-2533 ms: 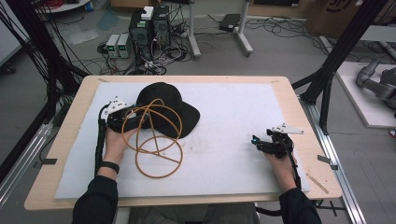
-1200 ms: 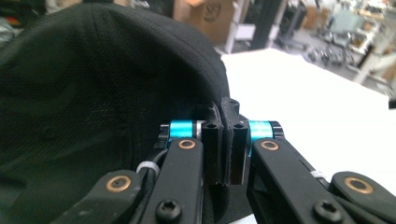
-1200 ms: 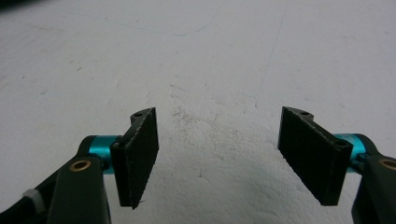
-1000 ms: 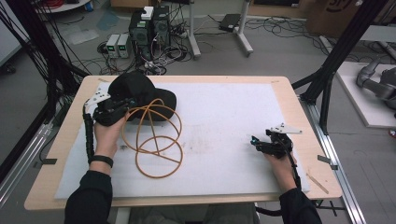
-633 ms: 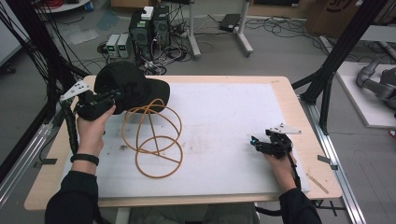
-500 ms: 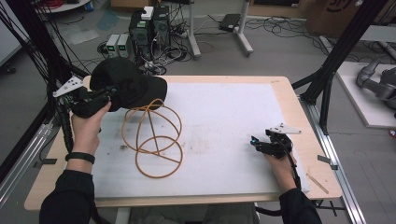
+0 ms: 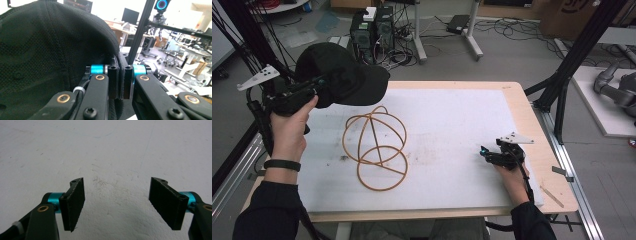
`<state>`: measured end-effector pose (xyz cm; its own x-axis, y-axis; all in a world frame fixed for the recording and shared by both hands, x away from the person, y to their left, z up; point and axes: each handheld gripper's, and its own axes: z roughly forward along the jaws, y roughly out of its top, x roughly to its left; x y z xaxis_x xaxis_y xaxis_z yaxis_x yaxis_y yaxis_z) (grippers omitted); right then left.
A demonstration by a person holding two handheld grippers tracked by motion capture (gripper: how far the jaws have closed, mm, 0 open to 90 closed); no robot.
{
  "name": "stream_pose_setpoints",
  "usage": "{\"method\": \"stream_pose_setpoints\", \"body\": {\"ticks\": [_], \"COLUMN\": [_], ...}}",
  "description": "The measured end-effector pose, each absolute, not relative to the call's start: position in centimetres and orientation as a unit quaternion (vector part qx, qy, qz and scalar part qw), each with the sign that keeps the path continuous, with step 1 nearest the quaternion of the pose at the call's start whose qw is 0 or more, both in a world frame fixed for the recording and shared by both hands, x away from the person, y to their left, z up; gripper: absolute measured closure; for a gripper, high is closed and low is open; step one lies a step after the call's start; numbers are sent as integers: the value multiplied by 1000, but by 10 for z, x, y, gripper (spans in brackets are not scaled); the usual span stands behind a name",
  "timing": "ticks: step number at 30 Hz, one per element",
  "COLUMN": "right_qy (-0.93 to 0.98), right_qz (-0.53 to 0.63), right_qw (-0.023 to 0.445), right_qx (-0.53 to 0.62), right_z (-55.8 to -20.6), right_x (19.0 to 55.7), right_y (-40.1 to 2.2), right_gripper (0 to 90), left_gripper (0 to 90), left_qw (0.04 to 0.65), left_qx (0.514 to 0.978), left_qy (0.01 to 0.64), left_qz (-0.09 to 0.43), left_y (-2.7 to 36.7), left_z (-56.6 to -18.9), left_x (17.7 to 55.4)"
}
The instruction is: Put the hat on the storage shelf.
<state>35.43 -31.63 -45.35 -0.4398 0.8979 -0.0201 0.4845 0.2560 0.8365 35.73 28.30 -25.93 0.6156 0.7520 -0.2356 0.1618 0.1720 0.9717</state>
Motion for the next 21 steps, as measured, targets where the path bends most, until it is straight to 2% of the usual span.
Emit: {"method": "stream_pose_setpoints", "body": {"ticks": [12, 21], "right_qy": [750, 750], "right_qz": [397, 398], "right_qw": [260, 259], "right_qx": [461, 461], "right_z": [-453, -454], "right_x": [354, 354], "right_y": [-315, -315], "right_gripper": [289, 289], "left_gripper": [877, 877], "left_qw": [673, 689], "left_qx": [612, 616], "left_qy": [356, 332], "left_qz": [214, 187], "left_y": [265, 248], "left_z": [-231, -213], "left_x": [347, 334]}}
